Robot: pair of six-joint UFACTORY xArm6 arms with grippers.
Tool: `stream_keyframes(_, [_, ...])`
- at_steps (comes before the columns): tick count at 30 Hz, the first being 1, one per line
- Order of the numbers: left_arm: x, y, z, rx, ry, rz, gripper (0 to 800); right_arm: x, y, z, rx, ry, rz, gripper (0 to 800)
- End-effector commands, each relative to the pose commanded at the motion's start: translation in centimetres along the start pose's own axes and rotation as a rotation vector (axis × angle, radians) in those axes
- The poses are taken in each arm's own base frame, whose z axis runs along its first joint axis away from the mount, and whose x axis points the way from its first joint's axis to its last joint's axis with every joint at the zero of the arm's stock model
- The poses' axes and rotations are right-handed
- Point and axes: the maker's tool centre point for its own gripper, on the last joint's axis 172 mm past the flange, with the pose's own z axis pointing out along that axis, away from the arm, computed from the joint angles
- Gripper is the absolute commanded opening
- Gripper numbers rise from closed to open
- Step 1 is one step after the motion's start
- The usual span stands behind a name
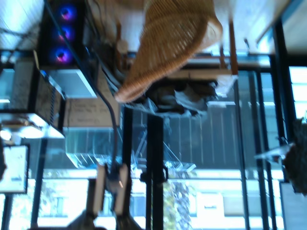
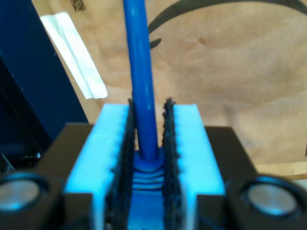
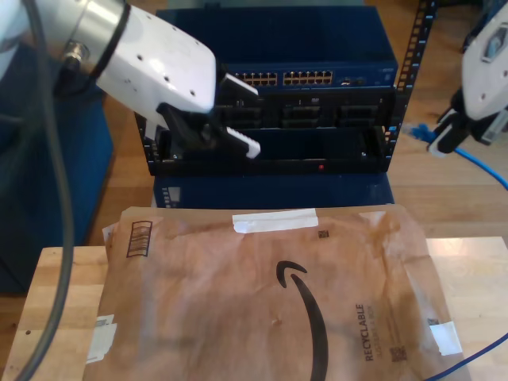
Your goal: Grab the cable and plug it in
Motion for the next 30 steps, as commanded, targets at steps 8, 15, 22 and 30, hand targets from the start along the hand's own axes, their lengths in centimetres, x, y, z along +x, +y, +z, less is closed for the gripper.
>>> stream_keyframes(8, [-1.2,1.8,-5.5,-0.081,-0.188,0.022,800,1.1,0.4,-0.1,-0.010,-0.009,0.009,3])
stream_keyframes(15, [-3.7,1.5,-6.8,-0.086,-0.239,0.061,800,-0.3,1.1,-1.5,-0.003,-0.047,-0.007,3])
stream_keyframes(22, [-4.7,2.1,-6.9,-0.090,-0.298,0.051,800,-1.4,1.2,-2.6,0.012,-0.079,-0.018,3])
stream_keyframes(30, [-5.4,3.0,-7.2,-0.089,-0.311,0.055,800,-3.3,0.9,-4.4,0.039,-0.129,-0.028,3])
